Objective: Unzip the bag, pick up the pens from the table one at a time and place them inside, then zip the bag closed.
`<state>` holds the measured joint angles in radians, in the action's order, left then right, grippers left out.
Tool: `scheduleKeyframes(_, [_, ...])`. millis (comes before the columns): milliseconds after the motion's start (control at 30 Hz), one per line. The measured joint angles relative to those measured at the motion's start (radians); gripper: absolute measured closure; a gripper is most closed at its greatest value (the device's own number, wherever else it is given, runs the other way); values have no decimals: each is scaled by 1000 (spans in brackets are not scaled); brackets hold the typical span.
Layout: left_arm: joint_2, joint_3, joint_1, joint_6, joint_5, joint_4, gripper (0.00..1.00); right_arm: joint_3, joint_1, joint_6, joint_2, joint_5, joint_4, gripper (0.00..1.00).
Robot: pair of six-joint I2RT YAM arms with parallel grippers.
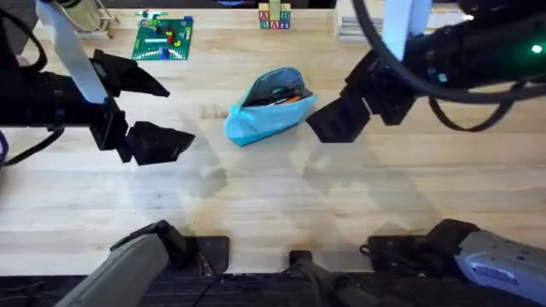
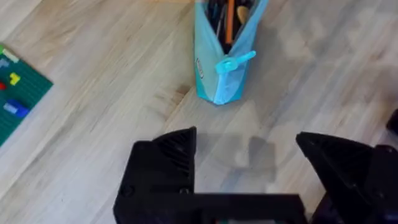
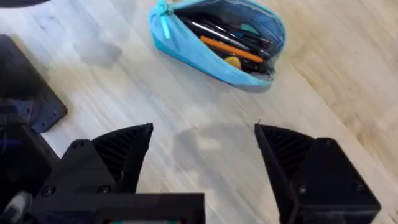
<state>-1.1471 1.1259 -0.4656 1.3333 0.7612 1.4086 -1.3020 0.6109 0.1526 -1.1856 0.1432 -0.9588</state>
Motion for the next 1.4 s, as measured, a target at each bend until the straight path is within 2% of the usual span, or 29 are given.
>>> scheduleKeyframes(100, [-11,0,-3,61,7,23,7,-41,26,0,-39,0,0,5])
scheduleKeyframes(200, [-19,0,-30,120,12,52,7,-84,48,-1,-73,0,2,5])
scheduleKeyframes(467, [-39,0,-180,324,61,180,7,-141,102,-8,-161,-9,21,5])
scheduleKeyframes(633, [-55,0,-227,420,79,223,7,-166,144,-15,-222,-13,67,5])
scheduleKeyframes(933, [-102,0,-229,470,85,226,7,-186,197,-90,-331,-53,170,5])
scheduleKeyframes(1400, [-102,0,-229,471,85,222,7,-186,265,-158,-391,-173,224,10])
